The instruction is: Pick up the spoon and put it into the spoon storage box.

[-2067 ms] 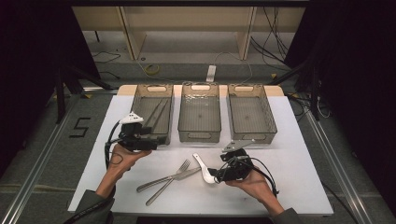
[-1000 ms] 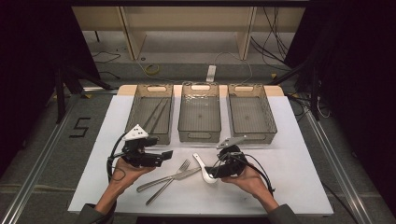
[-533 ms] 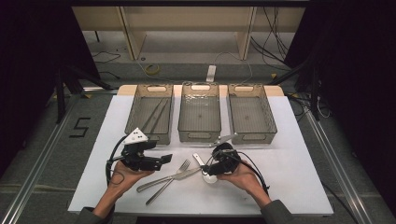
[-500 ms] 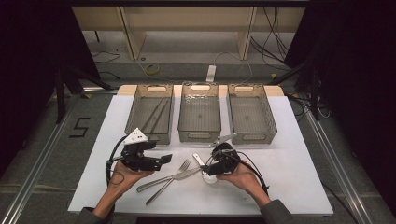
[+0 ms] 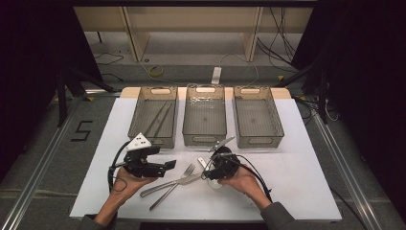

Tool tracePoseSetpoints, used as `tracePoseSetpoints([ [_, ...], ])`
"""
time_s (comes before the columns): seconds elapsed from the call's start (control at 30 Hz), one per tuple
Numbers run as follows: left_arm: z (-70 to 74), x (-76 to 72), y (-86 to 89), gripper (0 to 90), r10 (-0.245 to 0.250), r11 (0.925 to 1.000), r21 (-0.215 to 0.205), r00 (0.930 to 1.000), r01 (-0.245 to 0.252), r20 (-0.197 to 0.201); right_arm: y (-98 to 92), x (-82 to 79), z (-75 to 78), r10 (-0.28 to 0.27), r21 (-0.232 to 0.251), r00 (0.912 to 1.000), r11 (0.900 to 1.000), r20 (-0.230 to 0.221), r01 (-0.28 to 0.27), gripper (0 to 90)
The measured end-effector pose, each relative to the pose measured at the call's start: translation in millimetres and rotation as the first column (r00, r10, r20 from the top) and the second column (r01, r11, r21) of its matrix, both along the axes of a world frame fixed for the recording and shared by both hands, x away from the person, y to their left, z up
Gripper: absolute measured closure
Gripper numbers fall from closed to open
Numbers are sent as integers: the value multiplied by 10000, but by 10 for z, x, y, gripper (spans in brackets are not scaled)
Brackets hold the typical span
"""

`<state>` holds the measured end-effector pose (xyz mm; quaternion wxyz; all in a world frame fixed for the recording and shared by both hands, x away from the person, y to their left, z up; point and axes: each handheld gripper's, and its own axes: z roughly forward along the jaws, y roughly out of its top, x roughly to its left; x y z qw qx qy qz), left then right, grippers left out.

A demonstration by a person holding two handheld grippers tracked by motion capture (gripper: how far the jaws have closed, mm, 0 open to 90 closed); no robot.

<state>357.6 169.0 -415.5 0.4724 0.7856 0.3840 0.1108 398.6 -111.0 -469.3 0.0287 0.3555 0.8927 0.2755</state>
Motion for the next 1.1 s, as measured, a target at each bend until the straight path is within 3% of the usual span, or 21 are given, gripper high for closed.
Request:
tracePoseSetpoints([
  [0.33,1,-1,1,153,-13,10000,17,10000,13,22,63,-6,-22,153,-319,9998,9994,115,-149,542],
  [0.63,1,-6,-1,153,-37,10000,68,10000,37,48,52,-5,-8,291,-437,9995,9986,-127,-296,687],
  [0.97,4,-12,0,154,-32,10000,59,10000,32,78,31,3,19,339,-623,9987,9974,-389,-363,726],
  [1.03,4,-12,-1,154,-35,10000,62,10000,35,75,27,3,35,361,-400,9981,9985,-495,-381,777],
  [1.1,5,-13,-2,155,-42,10000,69,10000,42,79,39,-2,34,396,-533,9979,9977,-514,-423,790],
])
